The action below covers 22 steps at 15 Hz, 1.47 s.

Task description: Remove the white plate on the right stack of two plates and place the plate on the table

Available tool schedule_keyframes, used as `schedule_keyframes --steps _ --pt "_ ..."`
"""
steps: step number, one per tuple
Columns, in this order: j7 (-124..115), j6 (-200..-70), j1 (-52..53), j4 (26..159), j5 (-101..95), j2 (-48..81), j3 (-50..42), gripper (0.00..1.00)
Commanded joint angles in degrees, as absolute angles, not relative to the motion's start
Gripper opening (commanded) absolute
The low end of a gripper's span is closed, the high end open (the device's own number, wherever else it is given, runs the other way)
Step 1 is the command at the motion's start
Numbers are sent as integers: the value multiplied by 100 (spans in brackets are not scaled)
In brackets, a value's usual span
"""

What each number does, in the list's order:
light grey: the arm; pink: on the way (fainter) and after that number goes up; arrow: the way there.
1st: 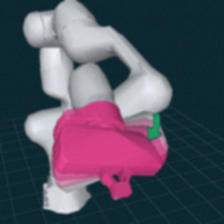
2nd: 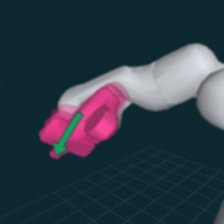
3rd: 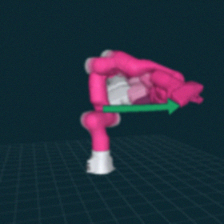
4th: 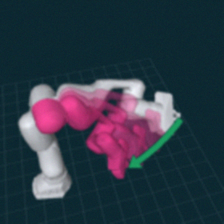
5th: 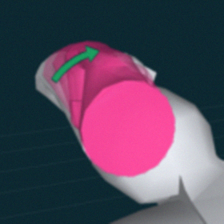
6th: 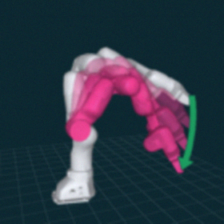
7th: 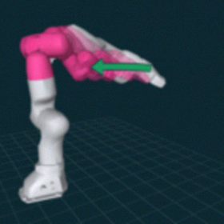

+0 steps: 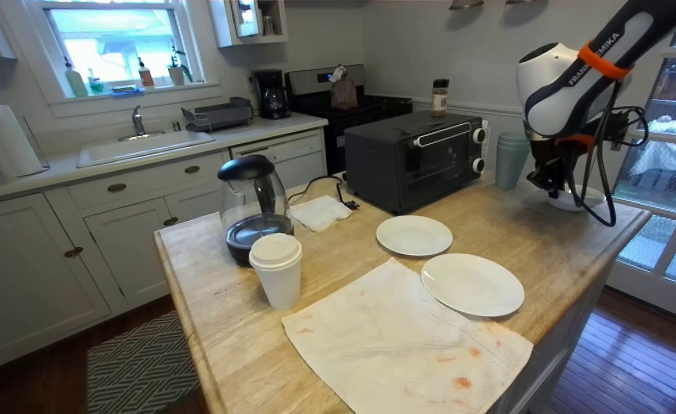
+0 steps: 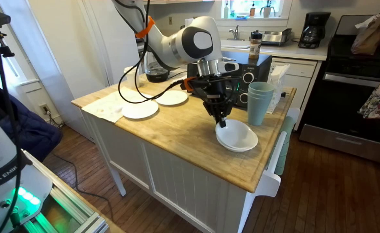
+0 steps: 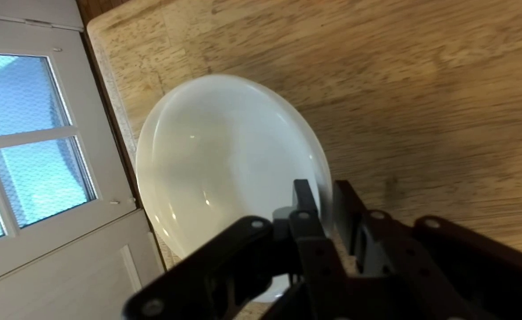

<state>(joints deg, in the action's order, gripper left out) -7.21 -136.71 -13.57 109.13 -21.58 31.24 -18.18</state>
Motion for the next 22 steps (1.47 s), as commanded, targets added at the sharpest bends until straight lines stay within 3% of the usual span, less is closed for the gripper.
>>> schedule_keyframes --steps 1,6,10,22 --pt "-764 -13512 -1298 10696 -2083 3266 -1850 14" --pt "-766 -13512 -1295 10673 -2093 3286 -1859 10" --pt "-766 -13483 -1295 10642 -2108 3283 -1869 2" --pt "-774 -13353 -1234 10574 -2211 3201 -1900 2"
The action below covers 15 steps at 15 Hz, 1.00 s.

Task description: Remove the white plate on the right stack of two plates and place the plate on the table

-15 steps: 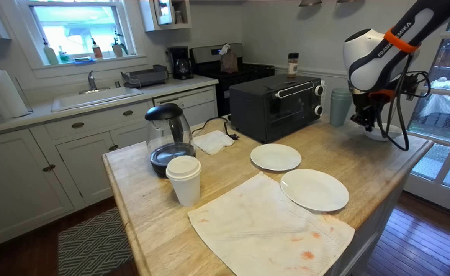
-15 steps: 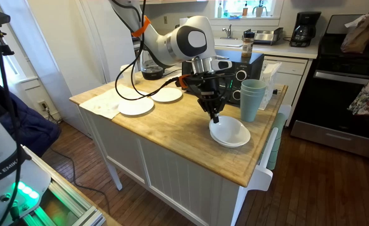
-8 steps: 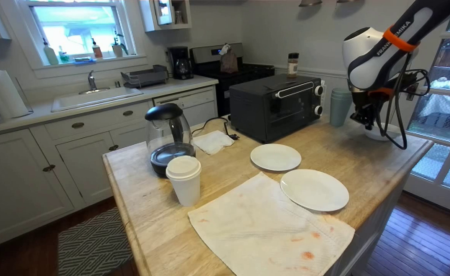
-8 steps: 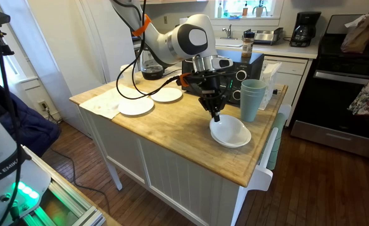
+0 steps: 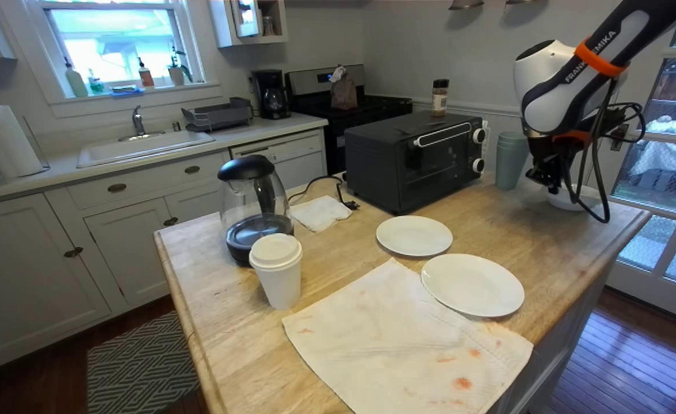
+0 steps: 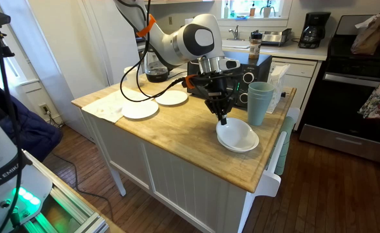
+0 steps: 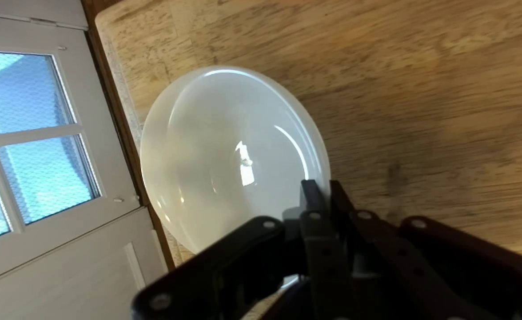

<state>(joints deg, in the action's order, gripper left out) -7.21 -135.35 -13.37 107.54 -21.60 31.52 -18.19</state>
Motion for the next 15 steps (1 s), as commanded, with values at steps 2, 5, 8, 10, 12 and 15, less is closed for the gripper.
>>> schedule_keyframes --steps 2,5,8,10,12,15 --pt "-782 -13333 -1213 10554 -2246 3192 -1912 2" --pt "-800 -13302 -1168 10541 -2305 3157 -1927 2" --pt "-814 -13270 -1095 10553 -2392 3094 -1946 2" --pt "-815 -13234 -1052 10549 -2429 3084 -1952 2" --pt "-782 -13135 -1028 10554 -2405 3060 -1932 2" --pt "-810 -13007 -967 10558 -2443 3013 -1936 2"
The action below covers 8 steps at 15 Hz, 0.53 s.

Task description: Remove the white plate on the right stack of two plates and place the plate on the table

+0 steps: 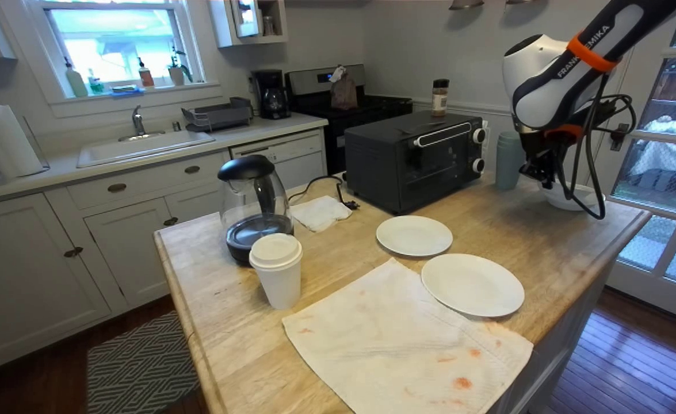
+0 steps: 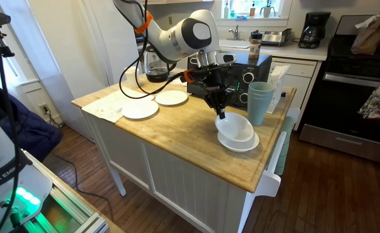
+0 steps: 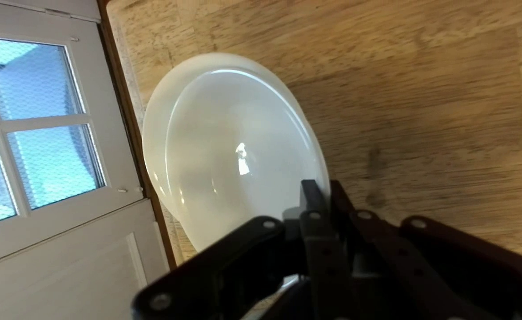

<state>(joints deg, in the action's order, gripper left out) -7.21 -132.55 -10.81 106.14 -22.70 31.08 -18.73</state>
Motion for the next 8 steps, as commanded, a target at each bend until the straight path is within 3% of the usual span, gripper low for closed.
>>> schedule_keyframes --steps 1,8 --pt "-833 -12949 -929 10577 -2491 2972 -1954 2" --pt "-966 -12541 -748 10790 -2801 2537 -1905 2"
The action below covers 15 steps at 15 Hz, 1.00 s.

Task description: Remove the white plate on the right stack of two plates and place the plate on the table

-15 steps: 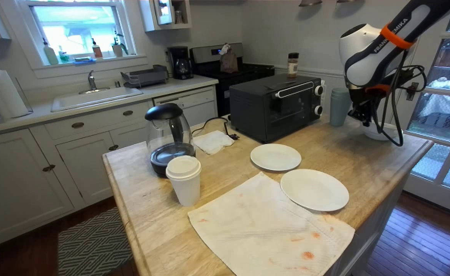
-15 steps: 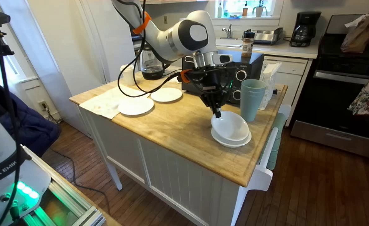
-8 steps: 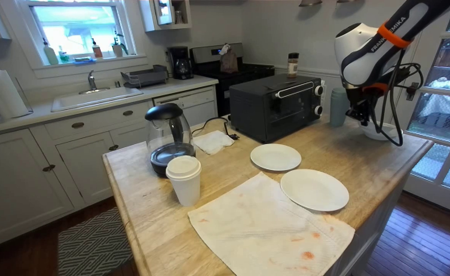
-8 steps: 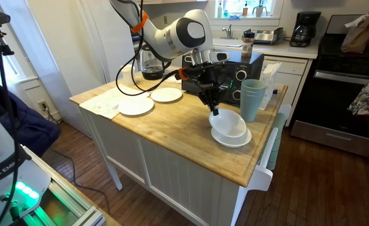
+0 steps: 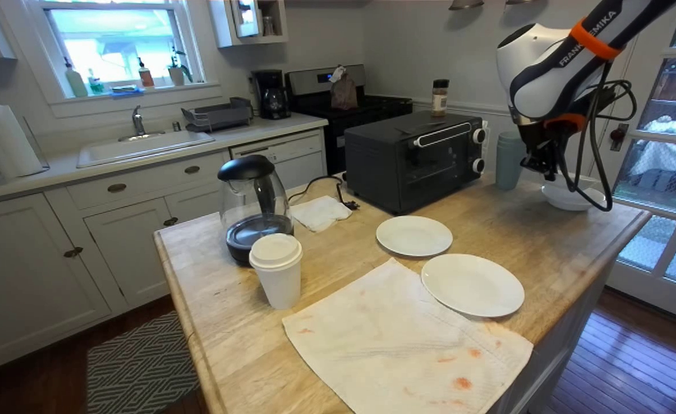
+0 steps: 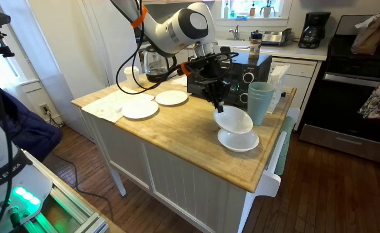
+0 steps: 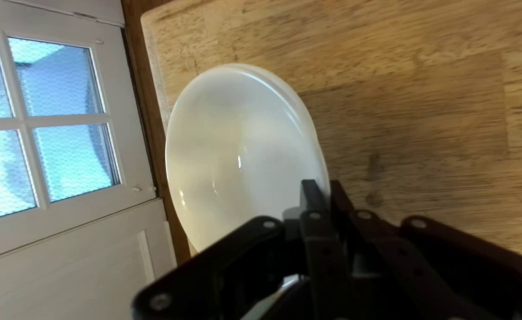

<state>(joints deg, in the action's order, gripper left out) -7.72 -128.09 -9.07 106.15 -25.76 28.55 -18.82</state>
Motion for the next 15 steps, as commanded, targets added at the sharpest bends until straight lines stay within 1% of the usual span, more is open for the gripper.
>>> schedule_keyframes --steps 1,10,15 --pt "-960 -12468 -723 10848 -2801 2449 -1861 2" --pt "-1024 -12042 -481 11323 -2598 2031 -1384 2" --pt "-1389 -12348 -418 11460 -2618 2106 -1220 2"
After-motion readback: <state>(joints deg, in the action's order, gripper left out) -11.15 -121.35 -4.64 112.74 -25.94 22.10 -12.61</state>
